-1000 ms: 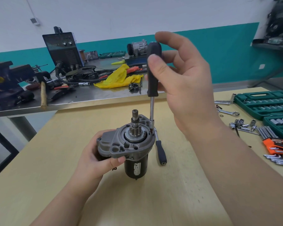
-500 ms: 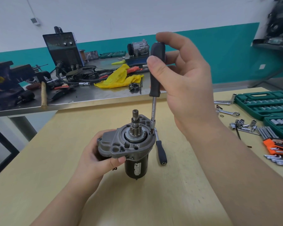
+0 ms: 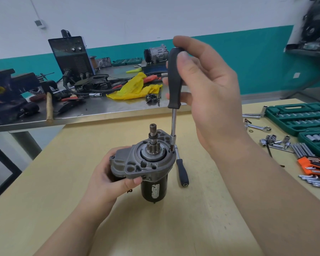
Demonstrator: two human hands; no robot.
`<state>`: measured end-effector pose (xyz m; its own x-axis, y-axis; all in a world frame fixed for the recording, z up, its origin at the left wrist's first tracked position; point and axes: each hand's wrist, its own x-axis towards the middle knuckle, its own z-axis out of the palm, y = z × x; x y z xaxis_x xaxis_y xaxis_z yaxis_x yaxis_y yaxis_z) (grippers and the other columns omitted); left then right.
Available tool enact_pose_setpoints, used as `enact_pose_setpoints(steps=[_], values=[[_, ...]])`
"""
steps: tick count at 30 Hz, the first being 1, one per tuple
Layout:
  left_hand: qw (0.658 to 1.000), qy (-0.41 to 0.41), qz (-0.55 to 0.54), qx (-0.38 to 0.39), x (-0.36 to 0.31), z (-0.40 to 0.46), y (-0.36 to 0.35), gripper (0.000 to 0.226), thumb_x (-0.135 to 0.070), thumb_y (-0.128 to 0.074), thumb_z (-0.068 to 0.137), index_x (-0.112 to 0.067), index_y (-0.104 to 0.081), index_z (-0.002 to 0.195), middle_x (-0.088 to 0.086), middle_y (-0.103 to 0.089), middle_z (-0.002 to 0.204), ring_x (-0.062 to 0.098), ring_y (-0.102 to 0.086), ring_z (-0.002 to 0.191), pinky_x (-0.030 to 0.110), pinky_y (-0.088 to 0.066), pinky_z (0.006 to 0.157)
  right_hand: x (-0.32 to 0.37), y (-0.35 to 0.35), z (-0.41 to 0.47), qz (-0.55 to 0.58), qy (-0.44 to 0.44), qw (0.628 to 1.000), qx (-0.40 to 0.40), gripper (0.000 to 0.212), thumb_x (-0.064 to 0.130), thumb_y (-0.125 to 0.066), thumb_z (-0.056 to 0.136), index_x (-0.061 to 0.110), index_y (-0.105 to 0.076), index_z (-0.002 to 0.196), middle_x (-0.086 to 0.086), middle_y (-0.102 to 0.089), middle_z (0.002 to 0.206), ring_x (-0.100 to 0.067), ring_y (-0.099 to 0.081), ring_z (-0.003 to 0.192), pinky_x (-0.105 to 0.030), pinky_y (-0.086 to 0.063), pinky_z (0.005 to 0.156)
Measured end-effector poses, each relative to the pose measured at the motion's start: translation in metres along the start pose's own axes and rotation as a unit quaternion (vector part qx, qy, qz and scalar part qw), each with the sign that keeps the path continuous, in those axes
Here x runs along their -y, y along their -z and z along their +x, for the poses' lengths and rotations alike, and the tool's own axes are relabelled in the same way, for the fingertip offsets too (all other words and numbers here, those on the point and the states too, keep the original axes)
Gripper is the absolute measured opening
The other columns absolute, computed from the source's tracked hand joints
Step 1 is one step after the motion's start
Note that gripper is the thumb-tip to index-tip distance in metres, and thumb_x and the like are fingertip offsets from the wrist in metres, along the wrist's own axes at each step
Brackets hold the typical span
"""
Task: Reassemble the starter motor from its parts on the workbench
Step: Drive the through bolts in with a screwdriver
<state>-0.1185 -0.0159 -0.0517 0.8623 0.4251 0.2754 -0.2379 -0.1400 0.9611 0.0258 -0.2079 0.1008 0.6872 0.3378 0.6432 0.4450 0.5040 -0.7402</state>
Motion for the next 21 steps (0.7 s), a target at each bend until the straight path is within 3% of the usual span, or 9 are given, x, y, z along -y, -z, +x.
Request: enact_pose_setpoints(steps=[2,5,10,13,15,18,21], values=[[1.0,-0.002,0.002,-0.001,0.0011,0.0003,0.0003,0.084,-0.051,-0.102,0.063,-0.025,-0.066,0.135,0.013,-0.075,0.125,0.029,-0.074,0.107,0.037,-0.061,0.071,0.0011,0.0011,-0.0005,0.017,-0.014,1.0,0.005,0.025,0.013,-0.053,0.111,0.02,-0.07,0.129,-0.02,-0.073,0.109,-0.029,-0.076,0.088,-0.05,-0.067,0.08],[1.0,-0.006,0.007,0.002,0.0023,0.0004,0.0011,0.083,-0.05,-0.101,0.065,-0.025,-0.065,0.136,0.013,-0.075,0.127,0.035,-0.073,0.113,0.046,-0.061,0.077,0.002,0.0002,-0.0007,-0.018,0.004,1.0,0.007,0.025,0.013,-0.061,0.107,0.027,-0.068,0.126,-0.015,-0.072,0.104,-0.032,-0.074,0.088,-0.051,-0.066,0.079],[1.0,-0.004,0.001,0.007,0.0021,0.0007,0.0014,0.083,-0.049,-0.101,0.066,-0.024,-0.065,0.136,0.013,-0.075,0.127,0.032,-0.073,0.112,0.035,-0.063,0.078,-0.0003,-0.0003,0.0,-0.018,0.01,1.0,0.001,0.023,0.016,-0.065,0.105,0.028,-0.07,0.125,-0.009,-0.071,0.101,-0.038,-0.071,0.102,-0.058,-0.063,0.085],[1.0,0.001,0.003,0.007,0.0018,0.0002,0.0011,0.085,-0.05,-0.101,0.066,-0.023,-0.065,0.137,0.013,-0.075,0.124,0.025,-0.074,0.105,0.032,-0.06,0.07,0.001,0.0015,-0.0009,0.018,-0.015,1.0,0.005,0.026,0.015,-0.053,0.111,0.021,-0.07,0.129,-0.02,-0.073,0.111,-0.035,-0.076,0.092,-0.048,-0.067,0.08],[1.0,0.001,0.009,0.003,0.002,0.0004,0.0014,0.086,-0.051,-0.101,0.065,-0.024,-0.064,0.138,0.012,-0.075,0.125,0.027,-0.074,0.104,0.039,-0.06,0.07,0.0018,0.0015,-0.001,0.01,-0.011,1.0,0.011,0.026,0.012,-0.054,0.11,0.022,-0.069,0.129,-0.02,-0.074,0.109,-0.03,-0.077,0.087,-0.043,-0.067,0.075],[1.0,-0.005,0.015,0.006,0.0035,0.0005,0.0028,0.086,-0.051,-0.1,0.066,-0.024,-0.063,0.139,0.013,-0.074,0.129,0.038,-0.071,0.116,0.057,-0.058,0.085,0.0009,-0.0004,0.0004,-0.029,0.011,1.0,0.004,0.028,0.013,-0.068,0.103,0.03,-0.067,0.125,-0.011,-0.071,0.101,-0.03,-0.072,0.093,-0.049,-0.066,0.079],[1.0,-0.003,0.009,0.003,0.0013,0.0,0.0016,0.086,-0.051,-0.101,0.064,-0.025,-0.064,0.137,0.012,-0.074,0.129,0.037,-0.071,0.116,0.048,-0.061,0.082,-0.0008,-0.0012,0.0005,-0.022,0.015,1.0,0.001,0.025,0.014,-0.068,0.103,0.028,-0.07,0.123,-0.016,-0.069,0.099,-0.035,-0.07,0.098,-0.052,-0.065,0.084]])
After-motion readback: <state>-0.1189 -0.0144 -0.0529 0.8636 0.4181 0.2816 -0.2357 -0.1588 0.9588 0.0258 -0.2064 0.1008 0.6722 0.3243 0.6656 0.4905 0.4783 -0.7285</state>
